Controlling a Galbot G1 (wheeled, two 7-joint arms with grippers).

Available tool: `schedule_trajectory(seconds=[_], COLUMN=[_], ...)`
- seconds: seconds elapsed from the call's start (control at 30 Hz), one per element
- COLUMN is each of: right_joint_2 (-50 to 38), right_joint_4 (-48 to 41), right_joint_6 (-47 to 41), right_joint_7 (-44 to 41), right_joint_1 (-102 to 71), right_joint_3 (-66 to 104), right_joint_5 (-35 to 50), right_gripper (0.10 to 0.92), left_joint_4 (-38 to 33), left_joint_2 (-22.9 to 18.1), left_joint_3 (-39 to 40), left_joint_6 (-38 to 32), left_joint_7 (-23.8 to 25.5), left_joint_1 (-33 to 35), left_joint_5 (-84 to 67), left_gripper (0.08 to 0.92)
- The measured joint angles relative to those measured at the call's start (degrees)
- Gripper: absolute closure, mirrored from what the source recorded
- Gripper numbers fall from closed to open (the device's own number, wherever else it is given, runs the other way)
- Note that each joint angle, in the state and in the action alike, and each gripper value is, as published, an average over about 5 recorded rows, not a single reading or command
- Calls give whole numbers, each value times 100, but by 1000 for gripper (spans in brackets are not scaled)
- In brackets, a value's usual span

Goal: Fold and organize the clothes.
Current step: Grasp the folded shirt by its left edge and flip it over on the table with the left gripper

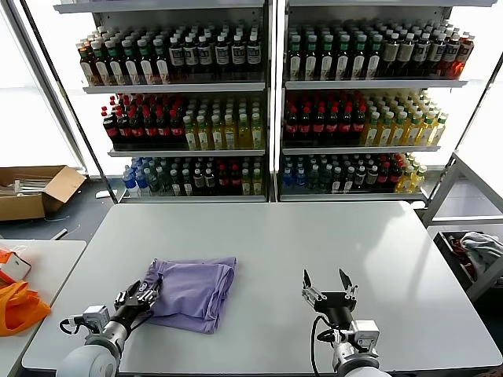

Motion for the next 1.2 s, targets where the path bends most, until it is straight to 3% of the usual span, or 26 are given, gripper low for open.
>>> schedule_trajectory(seconds=[0.57, 0.97, 1.2], right_joint_2=[-16, -61, -97], right_joint_4=[48, 41, 12], right_joint_6=[-48, -57, -45], right_joint_7=[15, 21, 13], right_joint_1=[63, 129, 153], right_joint_3=[-49, -54, -70], right_joint_5=[-24, 1, 29], right_gripper=[203, 203, 203], left_joint_4=[-177, -294, -176], left_joint_2=[-31, 202, 671], left_joint_3=[12, -479, -1229], left_joint_6=[-31, -186, -255], left_joint_7=[58, 37, 67], left_joint_1=[90, 190, 215], left_joint_5=[-18, 48, -60], left_gripper=[866, 881, 881])
